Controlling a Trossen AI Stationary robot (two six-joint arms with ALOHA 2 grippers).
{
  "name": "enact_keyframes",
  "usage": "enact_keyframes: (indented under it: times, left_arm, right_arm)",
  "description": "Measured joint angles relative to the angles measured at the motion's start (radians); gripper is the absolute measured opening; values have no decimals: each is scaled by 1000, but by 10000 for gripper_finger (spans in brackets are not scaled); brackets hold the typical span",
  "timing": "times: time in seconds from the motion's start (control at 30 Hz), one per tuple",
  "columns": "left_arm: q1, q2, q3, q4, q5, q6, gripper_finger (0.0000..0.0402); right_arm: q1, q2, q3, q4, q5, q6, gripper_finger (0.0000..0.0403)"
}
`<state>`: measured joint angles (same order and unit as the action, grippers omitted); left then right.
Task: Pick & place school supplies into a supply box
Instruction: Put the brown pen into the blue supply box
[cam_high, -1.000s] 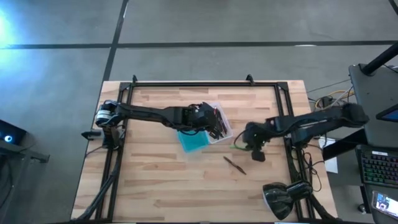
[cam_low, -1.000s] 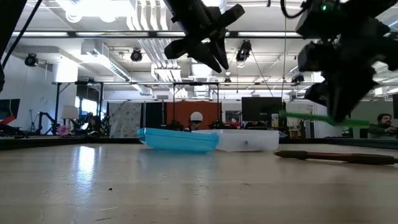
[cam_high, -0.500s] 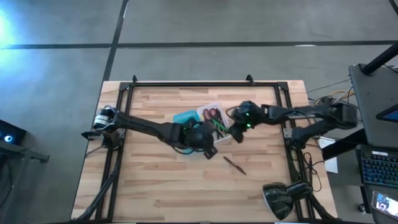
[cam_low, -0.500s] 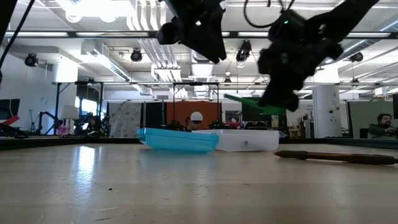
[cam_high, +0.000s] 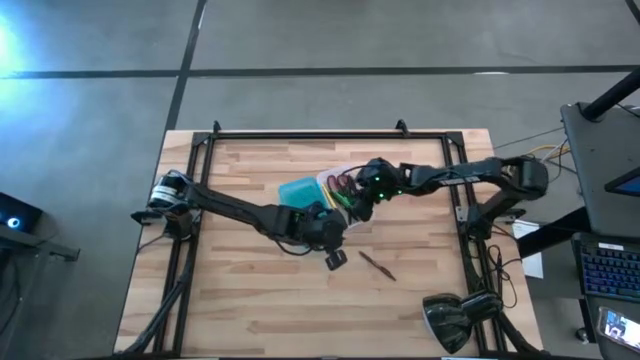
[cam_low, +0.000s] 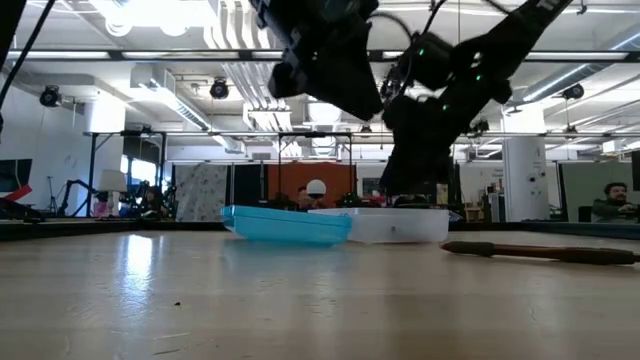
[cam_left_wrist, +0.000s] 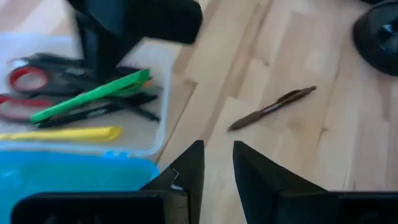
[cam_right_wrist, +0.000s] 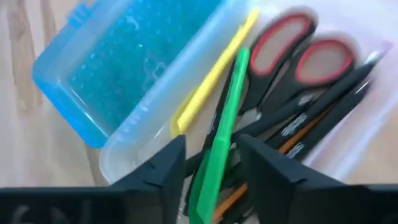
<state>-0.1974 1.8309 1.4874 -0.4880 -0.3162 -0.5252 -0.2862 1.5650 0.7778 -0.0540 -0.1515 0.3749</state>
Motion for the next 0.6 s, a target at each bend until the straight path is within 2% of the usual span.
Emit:
enact_keyframes:
  times: [0.13,0.27,0.4,0.6]
  left_arm:
    - [0,0,-75,195,15,113,69]
    - [4,8,-122,373,72,306,69]
    - [13,43,-126,453,178,462,69]
    - [19,147,-98,556,309,581,69]
  right_arm:
    - [29,-127,-10,-78,113,-146,189]
    - [59,-280,-36,-192,204,-251,214]
    - [71,-438,-85,-311,208,-260,222]
    - [80,-635,-156,-445,208,-189,224]
